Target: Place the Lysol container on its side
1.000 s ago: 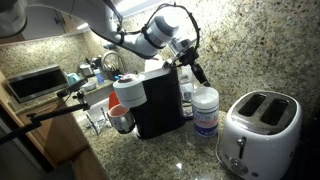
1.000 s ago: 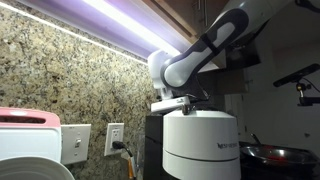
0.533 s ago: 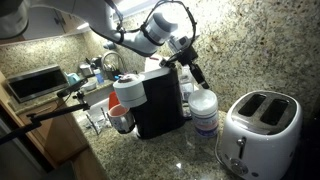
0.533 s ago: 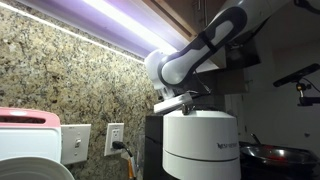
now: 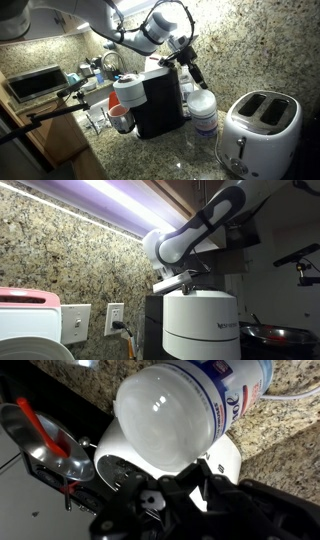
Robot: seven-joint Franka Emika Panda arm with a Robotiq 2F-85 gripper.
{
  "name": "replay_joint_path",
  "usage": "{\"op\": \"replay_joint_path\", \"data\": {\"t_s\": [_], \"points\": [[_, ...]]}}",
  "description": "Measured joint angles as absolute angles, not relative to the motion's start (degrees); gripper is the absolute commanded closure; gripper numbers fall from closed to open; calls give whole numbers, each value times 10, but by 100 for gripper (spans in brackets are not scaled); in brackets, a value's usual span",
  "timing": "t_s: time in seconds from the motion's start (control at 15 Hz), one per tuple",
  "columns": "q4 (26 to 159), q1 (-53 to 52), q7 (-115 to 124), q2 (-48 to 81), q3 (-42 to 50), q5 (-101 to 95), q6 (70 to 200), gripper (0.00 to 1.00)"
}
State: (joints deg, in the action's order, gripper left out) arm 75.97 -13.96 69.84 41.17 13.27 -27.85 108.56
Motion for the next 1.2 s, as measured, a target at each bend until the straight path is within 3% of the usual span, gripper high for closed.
{"op": "replay_joint_path", "data": {"t_s": [1.0, 1.07, 1.2], "points": [[743, -138, 698, 420, 126, -278, 1071, 98], [742, -138, 698, 421, 125, -278, 1071, 79], [742, -138, 698, 421, 125, -278, 1071, 65]]}}
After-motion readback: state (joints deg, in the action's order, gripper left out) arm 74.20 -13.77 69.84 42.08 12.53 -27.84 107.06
